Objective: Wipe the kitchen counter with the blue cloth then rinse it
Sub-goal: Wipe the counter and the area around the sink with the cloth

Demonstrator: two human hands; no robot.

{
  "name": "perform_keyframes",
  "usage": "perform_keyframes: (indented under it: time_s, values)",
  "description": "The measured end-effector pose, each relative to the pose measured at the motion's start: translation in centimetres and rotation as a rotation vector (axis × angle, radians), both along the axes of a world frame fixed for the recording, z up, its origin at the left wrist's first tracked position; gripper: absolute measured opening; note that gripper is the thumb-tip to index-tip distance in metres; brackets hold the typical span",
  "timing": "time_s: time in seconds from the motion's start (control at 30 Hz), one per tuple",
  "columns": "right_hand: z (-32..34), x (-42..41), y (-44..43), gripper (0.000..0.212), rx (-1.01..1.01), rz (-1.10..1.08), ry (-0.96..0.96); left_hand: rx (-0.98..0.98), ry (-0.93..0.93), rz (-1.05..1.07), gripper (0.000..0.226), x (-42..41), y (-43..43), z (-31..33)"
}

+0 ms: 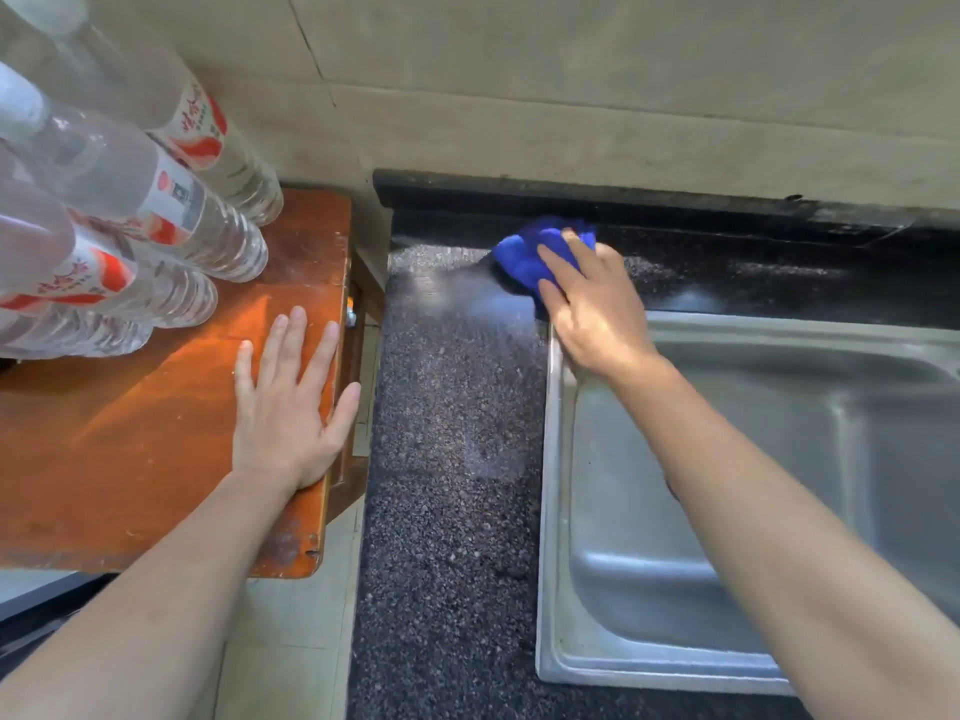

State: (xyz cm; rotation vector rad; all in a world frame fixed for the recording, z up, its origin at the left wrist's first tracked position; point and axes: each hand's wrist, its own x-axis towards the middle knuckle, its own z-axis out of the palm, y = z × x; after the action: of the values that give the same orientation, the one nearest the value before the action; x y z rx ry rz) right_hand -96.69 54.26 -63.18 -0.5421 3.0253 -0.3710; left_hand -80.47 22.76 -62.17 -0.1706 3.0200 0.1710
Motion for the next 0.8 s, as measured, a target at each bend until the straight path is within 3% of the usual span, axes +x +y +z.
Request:
perform_keyframes:
  time_s: [0.07,0.13,0.23,0.3,0.6,0.8]
  values:
    - [0.8,0.2,4.4,0.037,-0.127,-0.064,0.137,0.003,0.0,0.004,0.071,-0.1,0.0,0.0]
    - [1.4,0.4,7.8,0.04,-0.188,-0.273,0.194,-0.002,-0.009,0.002,0.071,-0.1,0.2,0.0]
    - [0.6,0.3,8.1,0.064,-0.074,-0.596,0.052,-0.015,-0.012,0.002,0.073,-0.2,0.3,0.0]
    - [-0.2,0.3,5.1,0.065,-0.018,-0.64,0.016,-0.023,-0.021,0.0,0.073,-0.3,0.3,-0.1]
    - [0.0,2.3,-15.5,0.053,-0.102,-0.295,0.055,-0.024,-0.013,-0.008,0.073,-0.3,0.3,-0.4]
    - [-0.5,1.4,-17.4,0.047,-0.034,0.09,-0.024,-0.025,-0.011,-0.024,0.071,-0.5,-0.4,-0.5]
